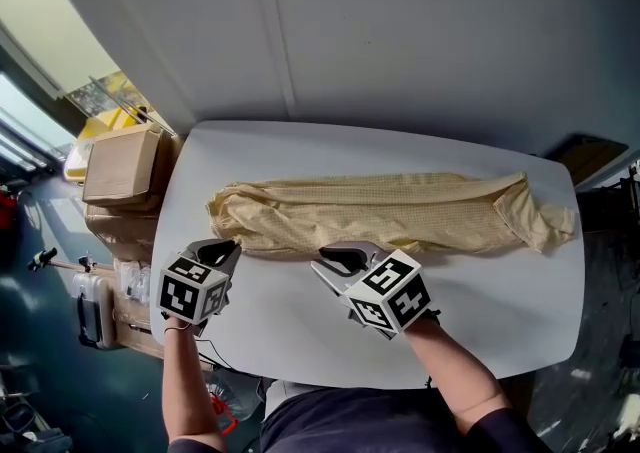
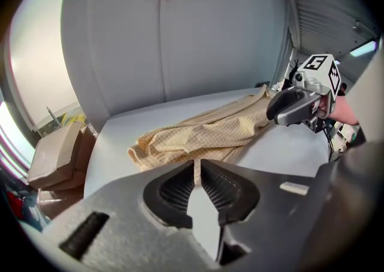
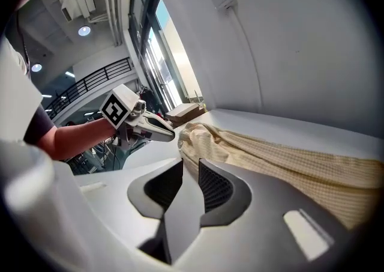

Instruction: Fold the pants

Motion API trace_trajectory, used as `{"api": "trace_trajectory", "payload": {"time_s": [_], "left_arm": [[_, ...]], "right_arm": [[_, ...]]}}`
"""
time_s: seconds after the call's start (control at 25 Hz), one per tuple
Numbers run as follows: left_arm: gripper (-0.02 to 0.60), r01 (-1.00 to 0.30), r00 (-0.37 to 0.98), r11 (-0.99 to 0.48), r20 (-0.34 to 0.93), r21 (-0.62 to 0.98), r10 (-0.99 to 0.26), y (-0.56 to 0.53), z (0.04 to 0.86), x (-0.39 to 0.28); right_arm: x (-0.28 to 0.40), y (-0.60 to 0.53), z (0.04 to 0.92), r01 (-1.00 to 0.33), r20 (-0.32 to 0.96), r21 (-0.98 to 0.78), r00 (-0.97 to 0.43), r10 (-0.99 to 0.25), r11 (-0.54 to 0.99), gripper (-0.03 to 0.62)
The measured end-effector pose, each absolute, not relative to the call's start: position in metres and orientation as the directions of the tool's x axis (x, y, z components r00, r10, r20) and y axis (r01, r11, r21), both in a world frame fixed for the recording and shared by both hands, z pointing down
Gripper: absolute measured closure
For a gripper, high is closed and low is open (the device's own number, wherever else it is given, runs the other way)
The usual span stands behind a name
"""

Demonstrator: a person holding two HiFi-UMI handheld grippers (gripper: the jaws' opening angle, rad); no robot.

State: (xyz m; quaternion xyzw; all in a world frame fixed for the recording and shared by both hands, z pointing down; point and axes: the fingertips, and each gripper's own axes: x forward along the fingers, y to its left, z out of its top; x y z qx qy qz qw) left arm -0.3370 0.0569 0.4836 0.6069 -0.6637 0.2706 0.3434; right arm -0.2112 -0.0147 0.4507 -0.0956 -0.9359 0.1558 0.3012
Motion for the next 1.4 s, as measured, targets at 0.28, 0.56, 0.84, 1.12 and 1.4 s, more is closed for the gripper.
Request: {"api": "trace_trajectory", "payload": {"time_s": [0.28,0.56,0.84,1.12,1.4], "left_arm": [[0.541,-0.995,0.052,0.026,0.732,0.095,-0.679,0.082,0.476,-0.38],[0.532,-0.985,0.144,-0.032,0.712,0.169,-0.687,0.105,0.491,-0.41],[0.532,-0.974,0.177,-0.023,0.697,0.225,-0.695,0.119,0.502,-0.428],[0.528,-0.964,0.225,-0.059,0.685,0.258,-0.693,0.115,0.509,-0.431],[0.472,-0.958,0.285,-0.166,0.691,0.235,-0.665,0.099,0.516,-0.419]], "right_arm": [[-0.301,0.052,0.462,0.098,0.558,-0.308,-0.787,0.263,0.946,0.486],[-0.376,0.077,0.493,0.077,0.664,-0.165,-0.729,0.168,0.983,0.431],[-0.386,0.08,0.545,0.1,0.816,-0.047,-0.57,0.096,0.994,0.351],[-0.392,0.071,0.543,0.09,0.812,0.058,-0.583,0.005,0.994,0.426],[-0.385,0.071,0.541,0.026,0.797,-0.09,-0.597,0.088,0.996,0.53]]}}
